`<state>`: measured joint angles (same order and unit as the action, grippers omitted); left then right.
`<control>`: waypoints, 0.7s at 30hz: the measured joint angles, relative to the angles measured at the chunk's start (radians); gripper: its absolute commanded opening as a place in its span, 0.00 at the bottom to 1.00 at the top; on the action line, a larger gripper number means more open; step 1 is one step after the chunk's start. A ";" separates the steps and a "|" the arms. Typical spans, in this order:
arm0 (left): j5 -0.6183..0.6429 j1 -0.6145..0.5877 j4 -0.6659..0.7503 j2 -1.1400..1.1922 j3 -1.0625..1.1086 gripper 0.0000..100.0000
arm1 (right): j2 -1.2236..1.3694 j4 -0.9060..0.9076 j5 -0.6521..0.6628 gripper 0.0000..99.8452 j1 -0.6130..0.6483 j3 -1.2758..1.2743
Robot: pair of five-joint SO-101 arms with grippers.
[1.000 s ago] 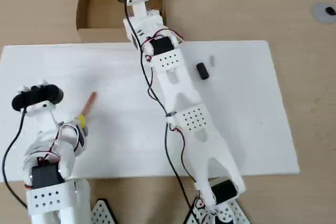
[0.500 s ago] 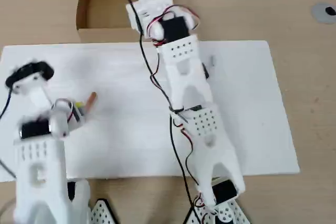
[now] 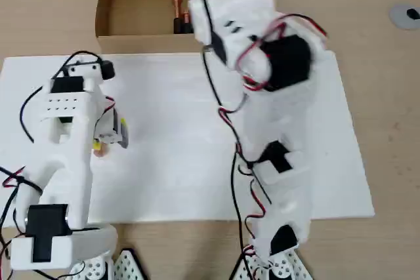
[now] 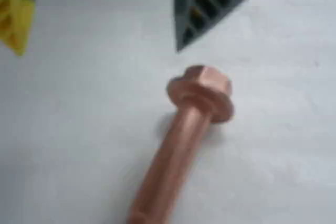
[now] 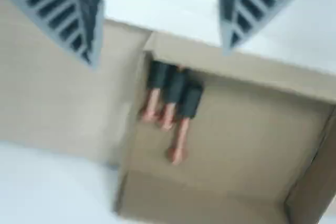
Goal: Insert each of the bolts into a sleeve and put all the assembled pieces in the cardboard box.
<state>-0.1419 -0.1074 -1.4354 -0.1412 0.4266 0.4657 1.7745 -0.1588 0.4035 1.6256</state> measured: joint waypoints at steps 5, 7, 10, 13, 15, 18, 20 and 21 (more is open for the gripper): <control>0.002 0.002 0.044 0.008 0.015 0.16 | -0.040 0.000 0.000 0.19 -0.063 0.000; -0.012 0.002 0.060 0.009 0.046 0.16 | -0.051 0.000 0.000 0.19 -0.087 0.000; -0.101 0.003 0.071 0.009 0.083 0.16 | -0.068 0.000 0.000 0.19 -0.118 0.000; -0.192 -0.008 0.081 0.009 0.084 0.16 | -0.097 0.000 0.000 0.19 -0.157 0.000; -0.224 -0.040 0.094 0.009 0.083 0.16 | -0.118 0.000 0.000 0.19 -0.190 0.000; -0.295 -0.089 0.094 0.009 0.052 0.16 | -0.163 0.000 0.000 0.19 -0.232 -0.040; -0.344 -0.112 0.095 0.009 0.037 0.16 | -0.195 0.000 0.000 0.19 -0.247 -0.092; -0.371 -0.118 0.103 0.009 0.034 0.16 | -0.212 0.000 0.000 0.19 -0.249 -0.121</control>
<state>-0.5132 -0.2256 -1.3326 -0.1320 0.4603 0.2539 1.7745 -0.1588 0.1550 1.5044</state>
